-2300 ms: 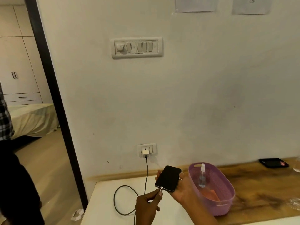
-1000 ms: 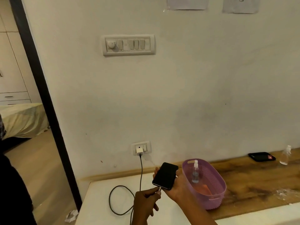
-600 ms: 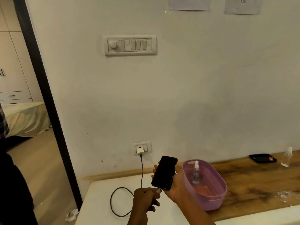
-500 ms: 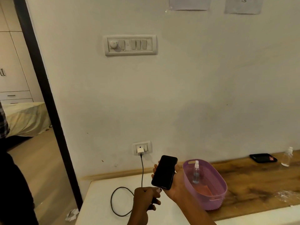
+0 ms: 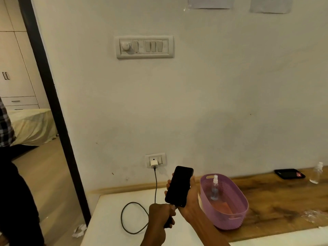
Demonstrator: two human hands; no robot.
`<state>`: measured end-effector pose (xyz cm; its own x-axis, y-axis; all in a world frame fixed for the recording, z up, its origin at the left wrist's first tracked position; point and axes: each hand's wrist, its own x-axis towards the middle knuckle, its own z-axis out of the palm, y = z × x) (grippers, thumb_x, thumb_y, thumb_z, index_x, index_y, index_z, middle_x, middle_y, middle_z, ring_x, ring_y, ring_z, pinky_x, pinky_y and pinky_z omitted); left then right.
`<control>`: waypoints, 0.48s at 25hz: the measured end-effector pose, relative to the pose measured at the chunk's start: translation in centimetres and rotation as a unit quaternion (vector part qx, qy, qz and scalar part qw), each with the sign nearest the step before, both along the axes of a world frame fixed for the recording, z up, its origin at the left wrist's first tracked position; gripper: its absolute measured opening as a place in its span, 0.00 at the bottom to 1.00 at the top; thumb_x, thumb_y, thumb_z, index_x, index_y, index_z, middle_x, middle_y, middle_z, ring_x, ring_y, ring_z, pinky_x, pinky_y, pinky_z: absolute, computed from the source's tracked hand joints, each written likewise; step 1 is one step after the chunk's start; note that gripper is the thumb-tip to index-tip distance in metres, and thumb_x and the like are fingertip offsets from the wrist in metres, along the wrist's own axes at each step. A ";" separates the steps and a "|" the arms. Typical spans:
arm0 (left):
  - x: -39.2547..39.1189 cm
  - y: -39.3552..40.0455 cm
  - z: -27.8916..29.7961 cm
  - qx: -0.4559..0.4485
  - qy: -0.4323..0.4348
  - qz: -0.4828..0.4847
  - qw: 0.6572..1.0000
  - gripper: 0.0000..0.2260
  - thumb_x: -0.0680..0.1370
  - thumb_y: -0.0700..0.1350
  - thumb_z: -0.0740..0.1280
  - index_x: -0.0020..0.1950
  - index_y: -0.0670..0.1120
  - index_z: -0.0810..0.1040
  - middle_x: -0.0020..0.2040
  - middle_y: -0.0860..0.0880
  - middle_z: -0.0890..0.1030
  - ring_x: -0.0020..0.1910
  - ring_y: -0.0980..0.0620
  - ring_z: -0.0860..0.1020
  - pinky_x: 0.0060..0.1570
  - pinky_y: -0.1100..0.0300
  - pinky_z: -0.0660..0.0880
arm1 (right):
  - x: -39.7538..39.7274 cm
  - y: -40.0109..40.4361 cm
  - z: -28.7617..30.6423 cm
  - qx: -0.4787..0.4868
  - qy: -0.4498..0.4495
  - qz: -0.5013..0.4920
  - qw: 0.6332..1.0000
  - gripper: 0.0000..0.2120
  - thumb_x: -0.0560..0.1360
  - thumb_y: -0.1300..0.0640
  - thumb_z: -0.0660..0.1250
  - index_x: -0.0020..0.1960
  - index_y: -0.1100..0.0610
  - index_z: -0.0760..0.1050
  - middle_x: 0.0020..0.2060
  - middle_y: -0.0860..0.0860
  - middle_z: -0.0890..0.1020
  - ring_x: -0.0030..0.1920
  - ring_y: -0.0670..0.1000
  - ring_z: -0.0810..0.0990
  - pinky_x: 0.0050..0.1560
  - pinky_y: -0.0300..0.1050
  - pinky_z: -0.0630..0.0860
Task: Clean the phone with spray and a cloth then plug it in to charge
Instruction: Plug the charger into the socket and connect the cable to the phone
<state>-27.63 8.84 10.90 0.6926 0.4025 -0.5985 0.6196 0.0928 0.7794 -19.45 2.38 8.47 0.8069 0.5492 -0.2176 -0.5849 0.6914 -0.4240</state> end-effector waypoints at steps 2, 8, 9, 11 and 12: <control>0.1 -0.1 0.2 0.006 -0.009 -0.001 1.000 0.03 0.77 0.36 0.67 0.47 0.35 0.78 0.31 0.41 0.76 0.29 0.47 0.72 0.34 0.57 0.70 | -0.2 -0.4 0.4 0.008 -0.040 0.010 0.999 0.35 0.72 0.30 0.55 0.60 0.58 0.77 0.44 0.60 0.82 0.42 0.57 0.82 0.46 0.51 0.79; -0.2 -0.2 0.1 -0.001 -0.027 0.010 1.000 0.08 0.76 0.37 0.67 0.37 0.38 0.76 0.30 0.42 0.77 0.23 0.50 0.71 0.22 0.63 0.66 | -0.4 -1.3 1.0 0.016 -0.052 0.036 0.998 0.36 0.73 0.31 0.56 0.65 0.58 0.73 0.47 0.61 0.80 0.44 0.57 0.80 0.47 0.53 0.78; -0.5 0.0 -0.3 0.005 -0.067 0.006 0.998 0.06 0.76 0.36 0.67 0.39 0.38 0.79 0.31 0.42 0.78 0.22 0.51 0.72 0.21 0.64 0.65 | -0.4 -1.4 1.0 0.018 -0.045 0.044 0.998 0.36 0.72 0.31 0.57 0.66 0.58 0.72 0.48 0.61 0.80 0.45 0.57 0.80 0.48 0.53 0.77; -1.5 0.5 -1.2 0.001 -0.151 -0.045 0.988 0.06 0.77 0.39 0.68 0.43 0.41 0.83 0.35 0.45 0.81 0.21 0.53 0.72 0.20 0.65 0.64 | 0.0 -2.1 1.3 0.015 -0.041 0.060 0.997 0.36 0.72 0.32 0.57 0.67 0.59 0.71 0.50 0.61 0.80 0.46 0.58 0.80 0.50 0.54 0.76; -2.2 0.7 -1.7 -0.008 -0.172 -0.090 0.981 0.08 0.79 0.44 0.68 0.45 0.43 0.85 0.36 0.47 0.82 0.21 0.53 0.72 0.20 0.65 0.63 | 0.4 -2.6 1.5 0.005 -0.046 0.067 0.997 0.36 0.73 0.32 0.57 0.68 0.59 0.71 0.51 0.62 0.80 0.47 0.59 0.80 0.51 0.55 0.76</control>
